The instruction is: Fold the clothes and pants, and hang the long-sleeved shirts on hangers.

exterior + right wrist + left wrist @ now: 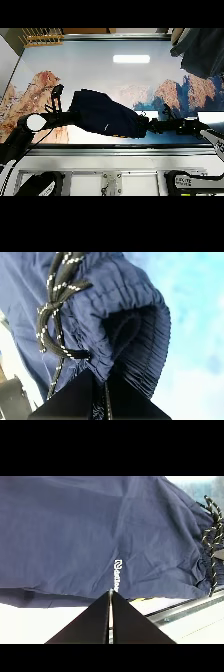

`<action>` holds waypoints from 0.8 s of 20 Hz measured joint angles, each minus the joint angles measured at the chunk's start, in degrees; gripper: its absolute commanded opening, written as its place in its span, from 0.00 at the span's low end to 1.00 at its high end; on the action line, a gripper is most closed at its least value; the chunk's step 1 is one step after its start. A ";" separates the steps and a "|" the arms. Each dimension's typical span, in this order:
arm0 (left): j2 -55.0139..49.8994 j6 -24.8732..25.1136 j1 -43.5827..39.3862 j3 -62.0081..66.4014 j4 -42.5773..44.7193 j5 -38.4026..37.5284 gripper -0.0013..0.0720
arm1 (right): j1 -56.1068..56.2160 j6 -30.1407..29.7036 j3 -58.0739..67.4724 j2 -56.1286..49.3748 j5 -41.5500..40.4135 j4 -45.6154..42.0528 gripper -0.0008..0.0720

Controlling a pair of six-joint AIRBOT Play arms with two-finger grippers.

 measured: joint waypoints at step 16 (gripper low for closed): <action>0.00 -0.04 0.00 0.00 0.02 0.28 0.03 | -33.77 21.16 24.24 18.51 -15.80 -13.81 0.03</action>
